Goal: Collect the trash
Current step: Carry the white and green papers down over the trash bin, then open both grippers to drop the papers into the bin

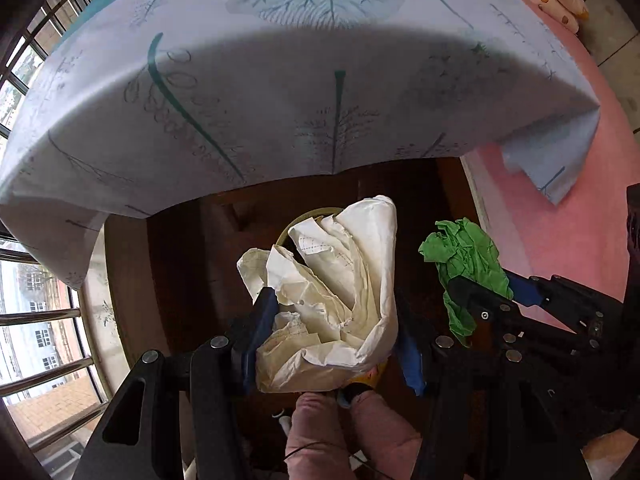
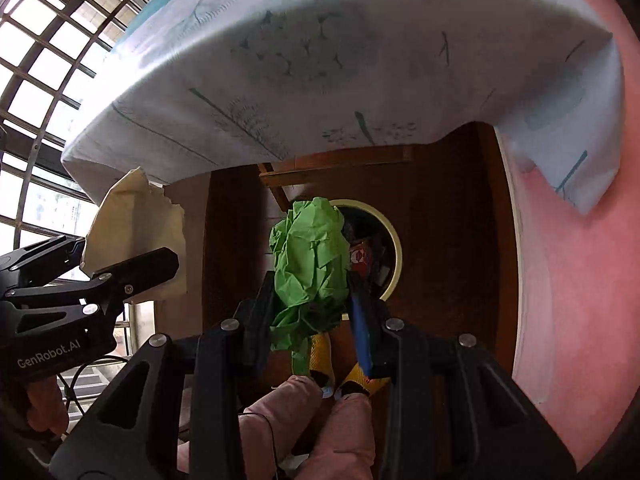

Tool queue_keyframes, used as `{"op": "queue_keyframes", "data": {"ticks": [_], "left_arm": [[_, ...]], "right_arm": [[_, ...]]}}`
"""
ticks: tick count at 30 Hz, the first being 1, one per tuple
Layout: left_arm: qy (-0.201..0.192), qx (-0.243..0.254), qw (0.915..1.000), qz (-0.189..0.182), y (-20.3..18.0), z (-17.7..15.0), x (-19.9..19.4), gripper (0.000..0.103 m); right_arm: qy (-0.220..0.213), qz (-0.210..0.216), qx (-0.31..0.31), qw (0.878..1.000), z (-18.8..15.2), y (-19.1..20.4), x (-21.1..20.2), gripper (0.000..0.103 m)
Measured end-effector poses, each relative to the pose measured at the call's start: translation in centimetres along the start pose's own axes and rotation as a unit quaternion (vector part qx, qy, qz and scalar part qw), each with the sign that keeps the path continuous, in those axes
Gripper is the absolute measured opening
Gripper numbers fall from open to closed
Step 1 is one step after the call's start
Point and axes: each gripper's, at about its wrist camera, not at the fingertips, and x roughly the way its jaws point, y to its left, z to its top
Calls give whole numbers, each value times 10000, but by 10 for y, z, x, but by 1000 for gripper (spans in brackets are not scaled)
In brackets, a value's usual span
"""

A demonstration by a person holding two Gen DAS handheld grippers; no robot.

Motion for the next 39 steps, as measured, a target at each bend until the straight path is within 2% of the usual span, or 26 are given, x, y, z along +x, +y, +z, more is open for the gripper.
{"op": "queue_keyframes", "data": {"ticks": [5, 8, 11, 12, 15, 16, 18, 22, 29, 39], "left_arm": [[-31, 60, 9999, -145, 11, 1, 71, 56], [-101, 110, 9996, -255, 19, -2, 108, 60], [-37, 314, 9993, -208, 24, -3, 142, 74], [-28, 376, 9991, -174, 26, -4, 152, 85], [-8, 391, 9992, -128, 35, -5, 173, 95], [27, 359, 9993, -131, 38, -6, 178, 97], [48, 265, 9995, -133, 44, -1, 189, 97], [-35, 180, 9998, -113, 50, -6, 192, 98], [-218, 144, 9996, -53, 52, -6, 163, 98], [-508, 122, 9986, -32, 50, 7, 69, 98]], "right_arm": [[143, -181, 220, 9995, -9, -14, 83, 30], [234, -241, 353, 9988, -15, -25, 130, 31], [197, -358, 401, 9984, -18, -35, 168, 32], [190, -385, 412, 9982, -21, -39, 178, 32], [203, -389, 509, 9977, -25, -50, 203, 40], [215, -402, 530, 9976, -26, -53, 209, 50], [173, -453, 540, 9974, -29, -55, 217, 60], [118, -490, 600, 9969, -31, -56, 223, 64], [19, -492, 611, 9969, -22, -50, 210, 65], [-229, -540, 472, 9972, 0, -22, 142, 65]]}}
